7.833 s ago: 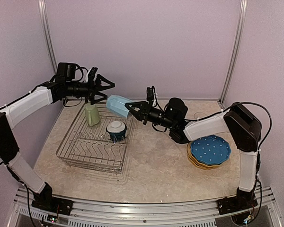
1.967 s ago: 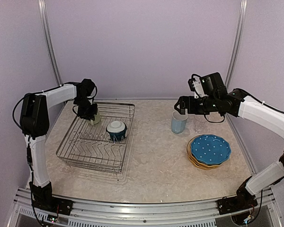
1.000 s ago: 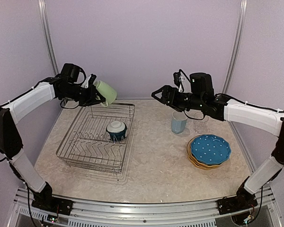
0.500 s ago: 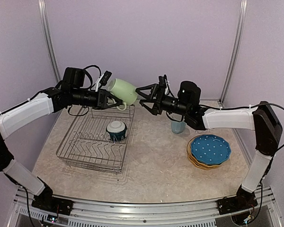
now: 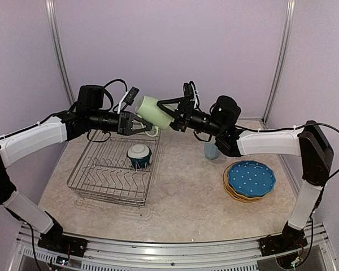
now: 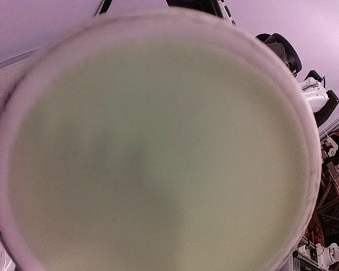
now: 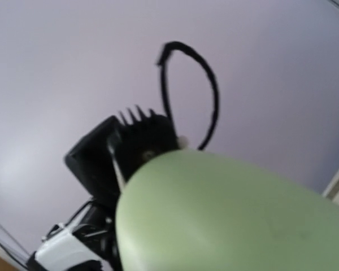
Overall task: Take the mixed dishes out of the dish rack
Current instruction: Pass from the left arm to the right
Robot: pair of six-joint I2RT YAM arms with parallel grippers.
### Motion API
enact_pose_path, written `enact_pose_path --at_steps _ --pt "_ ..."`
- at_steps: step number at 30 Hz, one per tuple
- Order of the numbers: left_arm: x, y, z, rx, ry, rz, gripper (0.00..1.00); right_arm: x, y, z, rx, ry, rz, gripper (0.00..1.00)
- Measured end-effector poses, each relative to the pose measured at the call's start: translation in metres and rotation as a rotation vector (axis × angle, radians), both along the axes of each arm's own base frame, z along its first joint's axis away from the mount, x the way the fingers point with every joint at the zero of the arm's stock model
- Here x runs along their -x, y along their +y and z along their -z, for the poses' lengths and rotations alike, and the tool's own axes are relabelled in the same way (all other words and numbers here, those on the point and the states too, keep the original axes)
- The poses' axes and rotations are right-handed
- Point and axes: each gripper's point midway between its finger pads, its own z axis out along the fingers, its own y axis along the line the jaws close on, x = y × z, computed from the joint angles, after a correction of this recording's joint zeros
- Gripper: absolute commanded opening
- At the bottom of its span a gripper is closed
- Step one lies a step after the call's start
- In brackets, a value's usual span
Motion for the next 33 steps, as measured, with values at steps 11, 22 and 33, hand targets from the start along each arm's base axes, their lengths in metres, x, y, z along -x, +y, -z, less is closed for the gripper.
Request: enact_pose_path --at_steps 11,22,33 --pt "0.01 -0.006 -0.015 0.082 -0.018 0.08 0.0 0.012 -0.003 -0.021 -0.064 -0.069 -0.025 0.14" --pt "0.009 -0.008 -0.015 0.11 0.059 0.112 0.6 0.029 -0.007 -0.033 -0.086 -0.14 -0.04 0.0" --pt "-0.026 0.018 -0.026 0.099 -0.018 -0.063 0.99 0.002 -0.022 0.002 0.186 -0.1 0.143 0.0"
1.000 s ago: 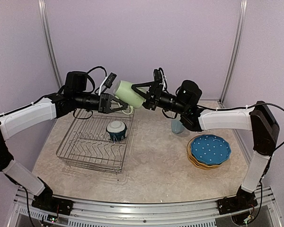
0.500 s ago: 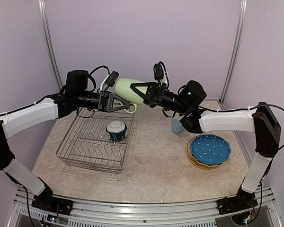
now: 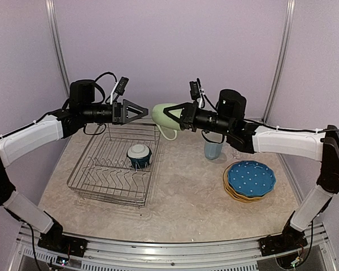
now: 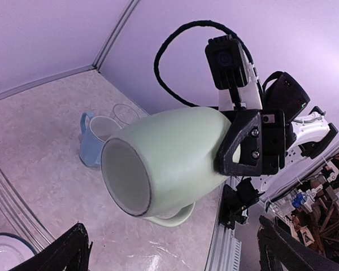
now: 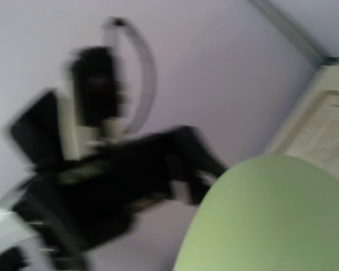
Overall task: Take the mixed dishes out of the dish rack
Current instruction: Pass from the left arm to the right, then place the cup at the center of the board.
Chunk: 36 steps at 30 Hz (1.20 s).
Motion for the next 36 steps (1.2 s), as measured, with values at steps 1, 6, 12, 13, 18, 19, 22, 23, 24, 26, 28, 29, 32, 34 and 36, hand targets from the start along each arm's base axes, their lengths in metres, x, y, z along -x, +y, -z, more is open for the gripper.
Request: enact_pose_path --at_steps 1,6,12,13,18,19,22,23,24,26,28,29,32,34,36 --pt "-0.002 0.002 -0.002 -0.006 -0.012 -0.024 0.99 -0.004 -0.001 0.004 0.038 0.005 0.024 0.0" --pt "-0.009 0.018 -0.016 -0.034 -0.078 -0.152 0.99 -0.024 -0.007 0.027 0.244 0.039 0.134 0.0" --pt "-0.025 0.041 -0.021 -0.089 -0.115 -0.338 0.99 -0.051 -0.014 0.057 0.502 0.073 0.243 0.0" --pt "-0.028 0.044 -0.02 -0.1 -0.115 -0.364 0.99 -0.055 -0.015 0.062 0.542 0.077 0.257 0.0" --pt "-0.043 0.061 -0.001 -0.187 -0.069 -0.492 0.99 -0.08 -0.02 0.106 0.814 0.118 0.332 0.0" --pt "-0.046 0.064 0.002 -0.202 -0.058 -0.507 0.99 -0.084 -0.021 0.114 0.856 0.124 0.342 0.0" --pt "-0.052 0.069 0.009 -0.233 -0.037 -0.54 0.99 -0.091 -0.028 0.14 0.99 0.15 0.358 0.0" --pt "-0.054 0.07 0.011 -0.241 -0.031 -0.545 0.99 -0.092 -0.031 0.148 1.033 0.158 0.36 0.0" --pt "-0.055 0.071 0.013 -0.249 -0.024 -0.549 0.99 -0.093 -0.033 0.157 1.073 0.168 0.359 0.0" --pt "-0.058 0.071 0.017 -0.266 -0.009 -0.557 0.99 -0.092 -0.038 0.172 1.141 0.185 0.349 0.0" --pt "-0.061 0.071 0.019 -0.278 0.002 -0.561 0.99 -0.09 -0.041 0.186 1.198 0.201 0.328 0.0" --pt "-0.062 0.071 0.02 -0.284 0.009 -0.562 0.99 -0.089 -0.044 0.192 1.224 0.209 0.318 0.0" --pt "-0.066 0.069 0.025 -0.304 0.031 -0.558 0.99 -0.09 -0.05 0.209 1.279 0.233 0.295 0.0" --pt "-0.07 0.067 0.033 -0.325 0.057 -0.555 0.99 -0.088 -0.058 0.228 1.334 0.264 0.264 0.0" --pt "-0.07 0.067 0.039 -0.34 0.077 -0.552 0.99 -0.091 -0.064 0.236 1.352 0.279 0.255 0.0"
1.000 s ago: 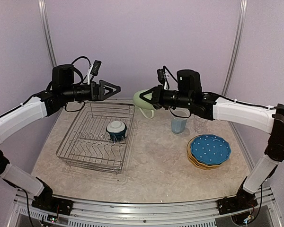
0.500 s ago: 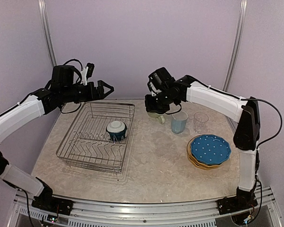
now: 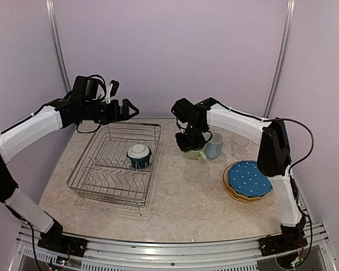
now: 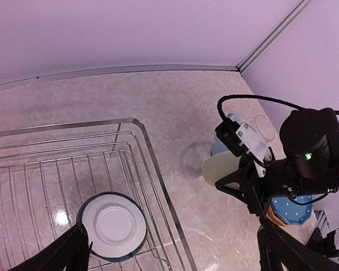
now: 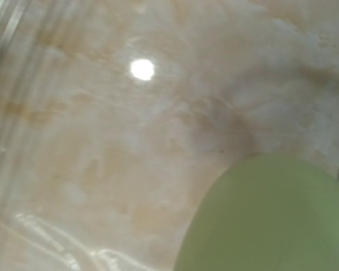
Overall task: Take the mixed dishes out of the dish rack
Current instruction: Place the cup at the center of the board.
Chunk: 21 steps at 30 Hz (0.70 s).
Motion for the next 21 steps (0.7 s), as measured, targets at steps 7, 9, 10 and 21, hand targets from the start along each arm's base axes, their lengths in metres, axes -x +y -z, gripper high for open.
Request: enact_pose_path --at_steps 7,9,10,21 --pt "-0.002 0.0 0.01 -0.01 0.036 -0.001 0.99 -0.012 -0.011 0.015 0.025 0.034 -0.007 0.0" --pt "-0.002 0.001 0.011 -0.01 0.041 0.0 0.99 -0.017 -0.012 0.017 0.024 0.033 -0.007 0.0" --pt "-0.002 0.0 0.012 -0.009 0.045 0.002 0.99 -0.019 -0.013 0.018 0.025 0.033 -0.007 0.0" --pt "-0.005 0.002 0.018 -0.007 0.078 0.001 0.99 -0.022 -0.013 0.034 0.031 0.066 -0.024 0.1"
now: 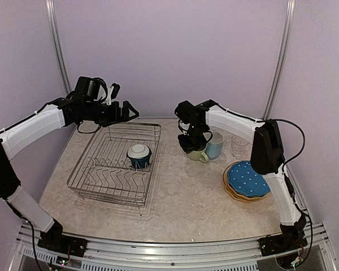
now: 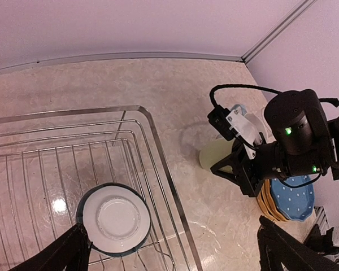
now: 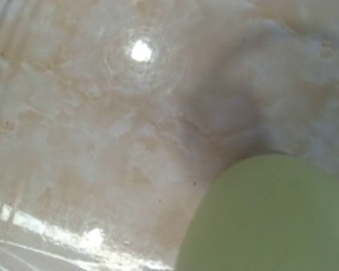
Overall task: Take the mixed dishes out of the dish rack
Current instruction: Place the cup at the center of the board, then grab the bowl from the dish rack.
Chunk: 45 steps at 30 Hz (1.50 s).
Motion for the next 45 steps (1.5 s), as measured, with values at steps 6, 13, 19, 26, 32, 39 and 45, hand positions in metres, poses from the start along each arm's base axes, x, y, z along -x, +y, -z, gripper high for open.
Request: enact_pose_path --at_steps 6,13,19,26,32,39,45 --pt "-0.002 0.001 0.002 0.002 0.018 -0.004 0.99 -0.003 0.002 -0.001 -0.012 -0.001 -0.004 0.16" --pt "-0.004 -0.001 0.002 0.003 0.041 0.007 0.99 -0.005 0.005 -0.006 -0.027 -0.012 -0.008 0.23" --pt "-0.01 -0.006 0.01 -0.012 0.091 0.015 0.99 -0.008 0.008 -0.01 -0.038 -0.025 -0.008 0.31" --pt "-0.018 -0.009 0.037 -0.003 0.219 0.028 0.99 -0.008 0.008 -0.011 -0.038 -0.025 -0.007 0.45" --pt "-0.029 0.004 0.066 0.051 0.364 -0.079 0.99 -0.008 0.008 -0.019 -0.045 -0.039 -0.004 0.65" --pt "-0.03 0.009 0.084 0.119 0.513 -0.233 0.99 -0.007 0.007 -0.063 -0.08 -0.117 -0.003 0.79" --pt "-0.019 0.007 0.115 0.116 0.669 -0.335 0.99 -0.005 0.006 -0.106 -0.112 -0.2 0.005 0.81"
